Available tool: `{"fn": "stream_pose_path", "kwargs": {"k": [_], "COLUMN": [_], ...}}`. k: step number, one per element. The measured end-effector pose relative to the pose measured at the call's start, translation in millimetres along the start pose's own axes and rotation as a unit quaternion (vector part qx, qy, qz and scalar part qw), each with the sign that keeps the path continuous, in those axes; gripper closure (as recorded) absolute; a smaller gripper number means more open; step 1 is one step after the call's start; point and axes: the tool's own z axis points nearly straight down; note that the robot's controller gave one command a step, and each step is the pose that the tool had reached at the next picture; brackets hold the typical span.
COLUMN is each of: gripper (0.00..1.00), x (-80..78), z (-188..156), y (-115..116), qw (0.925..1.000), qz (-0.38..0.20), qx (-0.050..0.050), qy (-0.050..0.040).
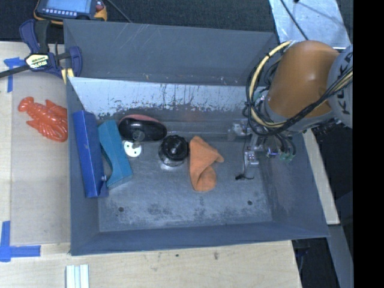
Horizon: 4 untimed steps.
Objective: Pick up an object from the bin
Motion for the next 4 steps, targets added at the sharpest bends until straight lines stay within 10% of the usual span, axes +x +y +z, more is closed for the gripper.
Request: {"fn": "stream_pose_path", "kwargs": {"k": [4], "gripper": [0.00], "x": [-6.0], "z": [69], "y": [50], "qw": [0.9993], "qz": [0.039], "qx": [0.000], "qy": [-0.0023]}}
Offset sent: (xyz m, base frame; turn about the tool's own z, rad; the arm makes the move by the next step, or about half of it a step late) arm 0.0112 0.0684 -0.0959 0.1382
